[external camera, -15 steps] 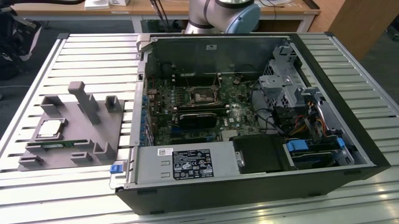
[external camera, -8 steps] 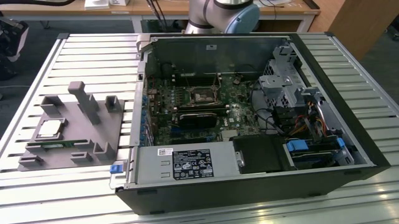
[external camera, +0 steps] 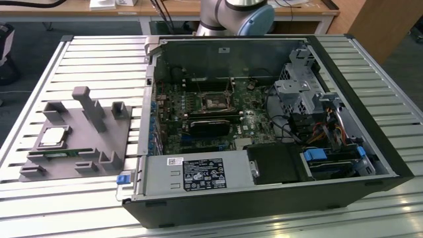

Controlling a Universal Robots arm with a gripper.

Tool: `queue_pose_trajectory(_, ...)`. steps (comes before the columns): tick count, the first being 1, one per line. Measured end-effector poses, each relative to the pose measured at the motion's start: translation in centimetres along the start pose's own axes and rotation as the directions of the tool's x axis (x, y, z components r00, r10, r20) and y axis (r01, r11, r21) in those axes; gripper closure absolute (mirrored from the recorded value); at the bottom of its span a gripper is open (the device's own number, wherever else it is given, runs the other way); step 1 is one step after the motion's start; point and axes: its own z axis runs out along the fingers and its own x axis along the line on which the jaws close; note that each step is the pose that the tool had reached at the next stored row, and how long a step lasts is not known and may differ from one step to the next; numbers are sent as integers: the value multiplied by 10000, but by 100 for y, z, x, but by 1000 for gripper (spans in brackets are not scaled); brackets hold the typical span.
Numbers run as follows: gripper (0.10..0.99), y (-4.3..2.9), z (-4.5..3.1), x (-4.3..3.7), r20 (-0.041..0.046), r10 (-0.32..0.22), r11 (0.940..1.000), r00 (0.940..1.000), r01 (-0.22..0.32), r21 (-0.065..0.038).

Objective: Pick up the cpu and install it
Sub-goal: 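Reach for the cpu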

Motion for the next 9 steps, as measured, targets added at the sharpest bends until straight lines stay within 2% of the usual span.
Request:
queue_pose_trajectory(4, 980, -6, 4, 75, -7, 1, 10000, 10000, -1, 0)
queue_pose_trajectory(9, 980, -9, 7, 113, -8, 0, 10000, 10000, 0, 0)
